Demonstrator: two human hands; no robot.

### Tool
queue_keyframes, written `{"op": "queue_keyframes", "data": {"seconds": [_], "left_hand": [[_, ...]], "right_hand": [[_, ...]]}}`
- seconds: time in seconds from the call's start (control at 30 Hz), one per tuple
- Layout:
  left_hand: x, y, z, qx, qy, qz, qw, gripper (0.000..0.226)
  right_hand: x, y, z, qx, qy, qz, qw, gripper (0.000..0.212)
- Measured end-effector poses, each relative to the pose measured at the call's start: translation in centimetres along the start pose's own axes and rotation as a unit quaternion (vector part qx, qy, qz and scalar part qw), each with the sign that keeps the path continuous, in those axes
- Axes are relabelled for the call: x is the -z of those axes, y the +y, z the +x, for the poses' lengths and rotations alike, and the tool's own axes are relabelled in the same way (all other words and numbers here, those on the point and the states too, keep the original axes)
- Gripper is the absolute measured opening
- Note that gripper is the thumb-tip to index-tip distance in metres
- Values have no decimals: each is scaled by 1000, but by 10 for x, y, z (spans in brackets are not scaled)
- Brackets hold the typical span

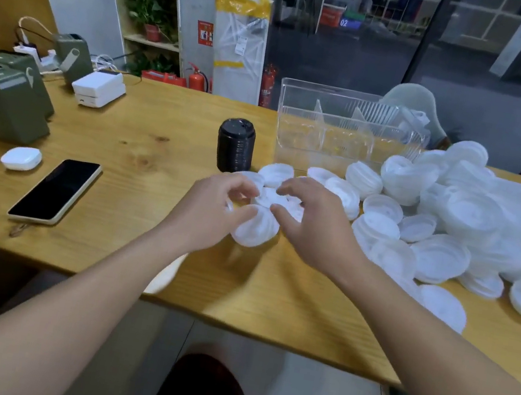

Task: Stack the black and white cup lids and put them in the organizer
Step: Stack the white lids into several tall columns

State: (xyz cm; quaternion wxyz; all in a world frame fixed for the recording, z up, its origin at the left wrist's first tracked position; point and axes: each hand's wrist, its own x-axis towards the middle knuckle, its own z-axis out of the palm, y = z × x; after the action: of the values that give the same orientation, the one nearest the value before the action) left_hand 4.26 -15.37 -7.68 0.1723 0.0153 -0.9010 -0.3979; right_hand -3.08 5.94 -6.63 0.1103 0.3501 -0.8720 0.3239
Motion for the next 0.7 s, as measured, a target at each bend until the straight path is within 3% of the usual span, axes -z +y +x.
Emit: {"op": "queue_keyframes", "data": {"seconds": [0.13, 0.2, 0.5, 0.6, 0.7], "left_hand": [[-21, 4, -21, -20, -61, 118, 991, 73], [-29, 3, -25, -23, -68, 160, 985, 87], [-30, 22, -40, -23, -6, 109, 994, 74], [-35, 37, -63, -26, -39, 88, 995, 73], [-52, 42, -80, -41, -53, 145, 987, 71]], "right_hand": [[3, 19, -49, -11, 27, -15, 999, 27], [0, 26, -67, -10, 39, -31, 999, 28], [-6, 34, -97, 68, 111, -46, 990, 25], [-6, 37, -100, 57, 131, -37, 989, 24], [-6, 38, -100, 38, 136, -26, 990, 22]]}}
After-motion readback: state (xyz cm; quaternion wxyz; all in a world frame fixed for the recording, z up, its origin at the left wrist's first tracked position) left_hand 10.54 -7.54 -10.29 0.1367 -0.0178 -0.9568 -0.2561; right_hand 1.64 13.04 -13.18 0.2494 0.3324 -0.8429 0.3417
